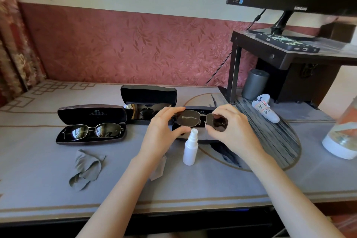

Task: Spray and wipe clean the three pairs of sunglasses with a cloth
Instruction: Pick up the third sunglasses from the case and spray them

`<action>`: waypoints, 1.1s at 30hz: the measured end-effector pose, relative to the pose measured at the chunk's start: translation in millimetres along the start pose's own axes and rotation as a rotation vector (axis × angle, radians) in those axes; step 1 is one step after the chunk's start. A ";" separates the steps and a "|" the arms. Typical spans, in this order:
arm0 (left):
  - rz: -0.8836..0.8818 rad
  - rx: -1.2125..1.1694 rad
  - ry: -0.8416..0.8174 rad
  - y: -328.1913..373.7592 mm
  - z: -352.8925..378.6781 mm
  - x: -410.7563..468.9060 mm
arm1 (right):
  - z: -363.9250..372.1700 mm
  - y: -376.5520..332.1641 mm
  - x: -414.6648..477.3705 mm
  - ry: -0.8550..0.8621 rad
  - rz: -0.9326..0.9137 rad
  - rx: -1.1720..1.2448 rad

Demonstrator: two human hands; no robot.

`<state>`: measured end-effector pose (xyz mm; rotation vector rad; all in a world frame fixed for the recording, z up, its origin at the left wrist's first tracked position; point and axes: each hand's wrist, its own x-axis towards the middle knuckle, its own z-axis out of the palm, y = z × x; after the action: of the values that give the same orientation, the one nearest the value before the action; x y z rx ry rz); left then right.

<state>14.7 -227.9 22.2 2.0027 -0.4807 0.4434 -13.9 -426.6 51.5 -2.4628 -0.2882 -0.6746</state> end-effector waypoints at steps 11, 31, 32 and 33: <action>0.037 -0.055 0.154 31.9 -76.4 -8.5 | -12.2 -68.1 22.6 0.086 -0.204 0.112; 0.048 0.040 0.226 48.2 -159.7 -78.7 | 15.8 -127.0 -4.5 -0.061 -0.334 0.353; 0.055 0.046 0.243 48.4 -160.4 -81.5 | 13.5 -124.9 -6.3 -0.053 -0.307 0.372; 0.061 0.050 0.257 48.2 -160.8 -83.8 | 10.0 -120.8 -8.1 -0.038 -0.266 0.408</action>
<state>-98.5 -93.4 87.7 1.9477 -0.3737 0.7457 -57.8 -322.6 96.2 -2.0656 -0.7046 -0.6072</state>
